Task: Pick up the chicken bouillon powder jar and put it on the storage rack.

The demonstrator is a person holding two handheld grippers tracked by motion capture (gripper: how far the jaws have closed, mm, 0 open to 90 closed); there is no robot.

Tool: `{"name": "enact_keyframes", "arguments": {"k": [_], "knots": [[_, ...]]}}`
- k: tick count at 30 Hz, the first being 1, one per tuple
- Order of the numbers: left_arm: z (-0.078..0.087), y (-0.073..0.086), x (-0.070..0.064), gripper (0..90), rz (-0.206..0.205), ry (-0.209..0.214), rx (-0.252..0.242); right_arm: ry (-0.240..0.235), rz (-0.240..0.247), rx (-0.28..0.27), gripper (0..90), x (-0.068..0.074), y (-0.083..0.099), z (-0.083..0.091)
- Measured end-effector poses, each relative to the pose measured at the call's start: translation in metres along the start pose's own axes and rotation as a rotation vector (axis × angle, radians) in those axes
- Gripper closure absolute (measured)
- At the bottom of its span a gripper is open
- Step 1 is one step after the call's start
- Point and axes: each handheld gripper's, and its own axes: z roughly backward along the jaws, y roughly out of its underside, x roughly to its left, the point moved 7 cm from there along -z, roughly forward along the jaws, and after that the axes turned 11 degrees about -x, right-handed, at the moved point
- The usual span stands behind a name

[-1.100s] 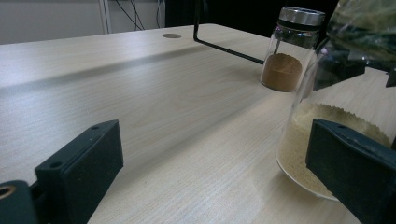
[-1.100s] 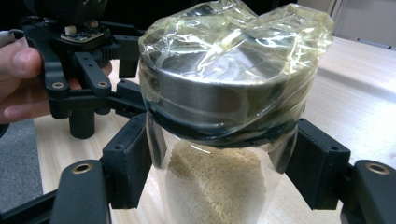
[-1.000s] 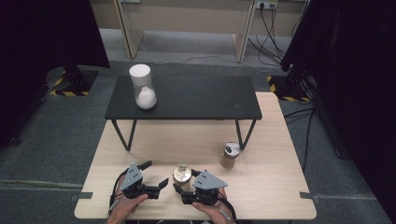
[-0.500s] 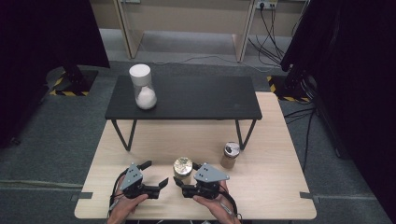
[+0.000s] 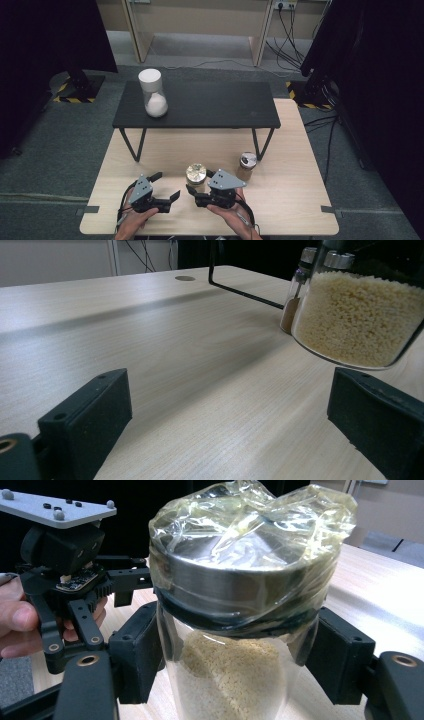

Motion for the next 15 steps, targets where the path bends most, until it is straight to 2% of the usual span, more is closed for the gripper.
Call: {"name": "enact_keyframes", "arguments": {"k": [15], "knots": [[0.000,0.000,0.000,3.4,0.000,0.000,0.001,-0.010,0.014,0.000,30.4,0.000,-0.015,-0.005]]}}
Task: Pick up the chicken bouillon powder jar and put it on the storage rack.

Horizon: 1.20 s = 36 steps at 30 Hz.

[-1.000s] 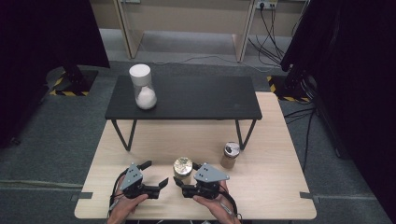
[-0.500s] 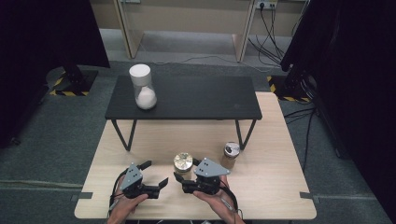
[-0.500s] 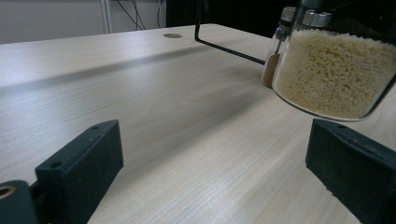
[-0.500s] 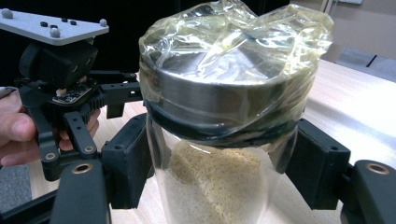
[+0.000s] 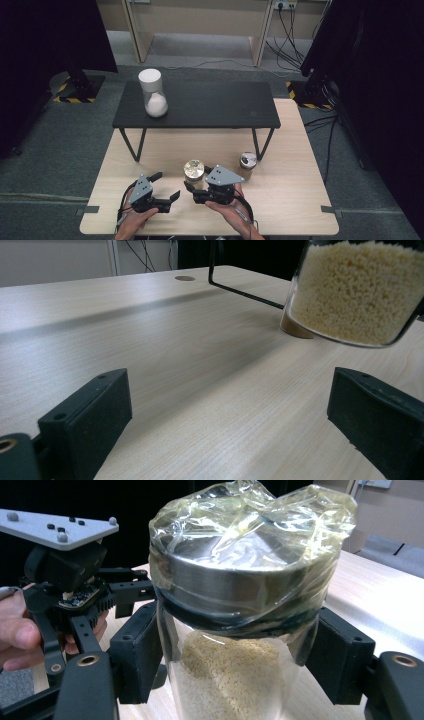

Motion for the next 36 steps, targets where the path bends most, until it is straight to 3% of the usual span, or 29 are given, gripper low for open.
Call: {"name": "enact_keyframes", "arguments": {"k": [36], "knots": [[0.000,0.000,0.000,3.4,0.002,-0.002,-0.001,-0.026,0.014,-0.016,30.4,-0.012,-0.069,-0.016]]}}
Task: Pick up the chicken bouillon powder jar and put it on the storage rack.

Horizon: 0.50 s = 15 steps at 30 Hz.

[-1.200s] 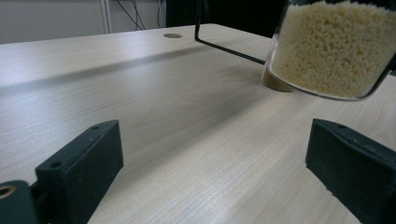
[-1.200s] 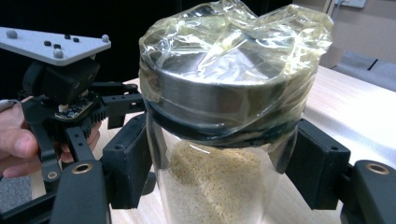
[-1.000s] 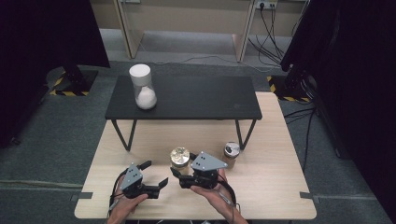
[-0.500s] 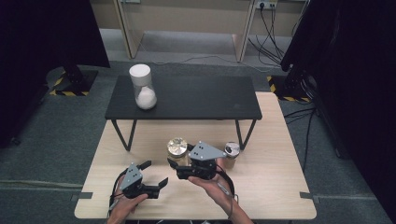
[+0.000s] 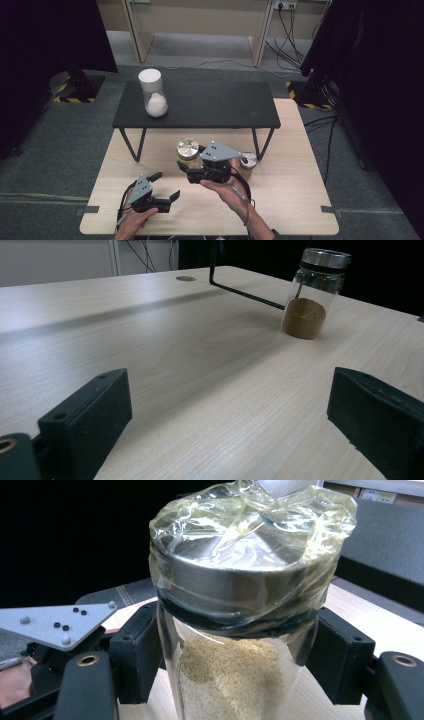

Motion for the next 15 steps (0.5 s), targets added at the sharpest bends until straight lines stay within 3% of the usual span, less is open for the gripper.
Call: {"name": "enact_keyframes", "arguments": {"k": [15], "knots": [[0.000,0.000,0.000,3.4,-0.002,0.001,0.000,-0.010,-0.007,-0.001,30.4,-0.005,-0.023,-0.005]]}}
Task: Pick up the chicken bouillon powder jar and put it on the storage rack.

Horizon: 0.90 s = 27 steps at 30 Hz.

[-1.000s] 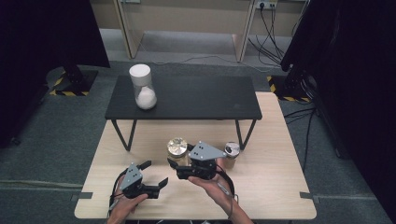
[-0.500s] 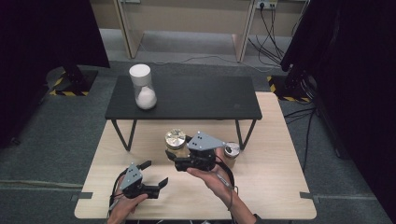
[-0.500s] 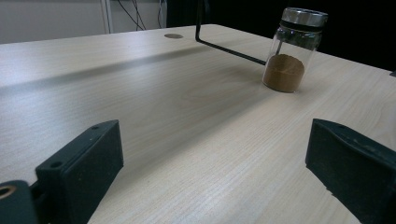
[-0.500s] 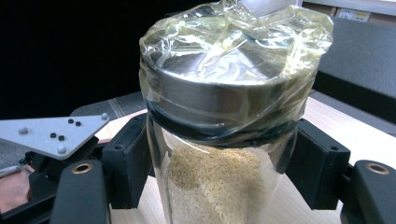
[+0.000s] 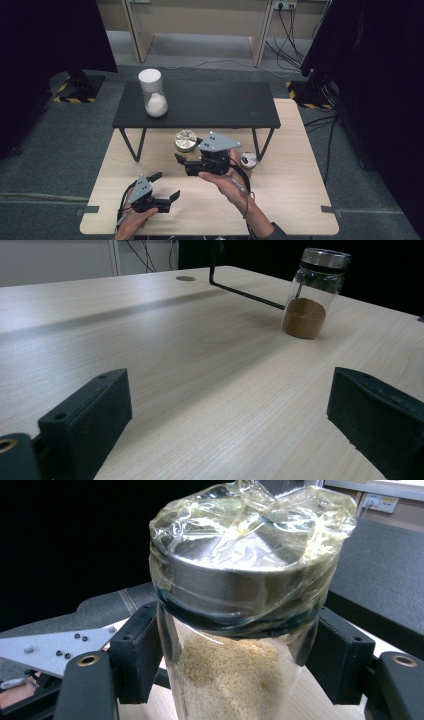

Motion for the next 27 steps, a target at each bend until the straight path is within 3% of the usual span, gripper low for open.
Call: {"name": "enact_keyframes", "arguments": {"k": [27], "knots": [[0.000,0.000,-0.001,3.4,0.003,0.001,-0.002,0.006,-0.016,0.004,30.5,-0.013,-0.039,-0.015]]}}
